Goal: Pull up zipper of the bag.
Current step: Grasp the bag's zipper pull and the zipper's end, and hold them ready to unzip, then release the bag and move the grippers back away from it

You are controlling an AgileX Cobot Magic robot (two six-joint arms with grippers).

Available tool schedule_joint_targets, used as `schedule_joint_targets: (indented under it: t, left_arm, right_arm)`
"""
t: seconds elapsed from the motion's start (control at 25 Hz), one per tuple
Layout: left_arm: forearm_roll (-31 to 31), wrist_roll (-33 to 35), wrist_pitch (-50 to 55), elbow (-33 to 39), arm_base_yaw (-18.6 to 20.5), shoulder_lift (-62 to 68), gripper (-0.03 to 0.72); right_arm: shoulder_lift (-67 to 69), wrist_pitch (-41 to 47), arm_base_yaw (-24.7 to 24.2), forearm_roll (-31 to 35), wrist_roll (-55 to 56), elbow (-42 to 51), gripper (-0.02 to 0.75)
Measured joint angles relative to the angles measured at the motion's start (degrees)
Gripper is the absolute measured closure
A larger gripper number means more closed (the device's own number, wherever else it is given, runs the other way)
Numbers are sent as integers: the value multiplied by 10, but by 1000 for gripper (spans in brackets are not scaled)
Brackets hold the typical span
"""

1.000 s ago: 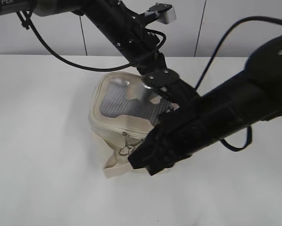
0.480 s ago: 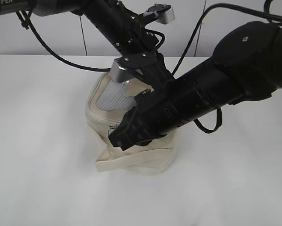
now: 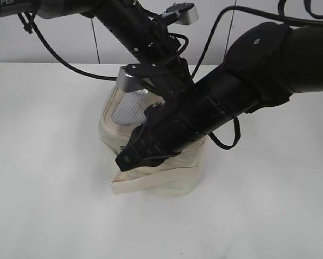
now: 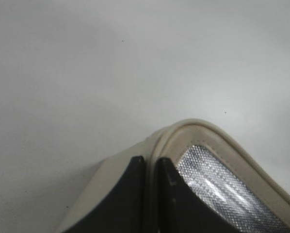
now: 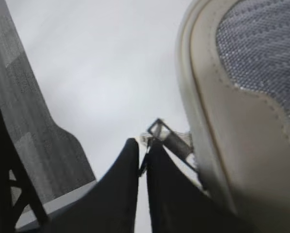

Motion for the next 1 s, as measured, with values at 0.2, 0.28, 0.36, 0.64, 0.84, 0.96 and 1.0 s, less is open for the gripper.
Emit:
schedule_joint_targets:
  t: [0.2,0.28,0.36,0.64,0.84,0.96,1.0]
  left_arm:
    - [-17,-31,-19,0,17,1,503]
    - [-22,-44,-16,0,26,1,405]
    - [-23,-60,-13,0,35,-2,372]
    - [7,-109,5,0,47,-68,386]
    - [79,-163,14,35,41,-138,431]
    - [113,-202,-8,118,40,-227,440]
    - [127,-217,-22,159,40,-261,440]
  right_arm:
    - [-30,65,-12,-120,128,-2,370]
    - [-59,78,-22,-178,185,-2,310]
    - [-94,88,-36,-222,224,9,286]
    - [-227,105,-122,-268,297,122,273]
    - [-307,165,-195,-289,336,148,273]
    - [-333,207,-226,-299,345,148,273]
    - [-341,222,-231,-304,349,148,274]
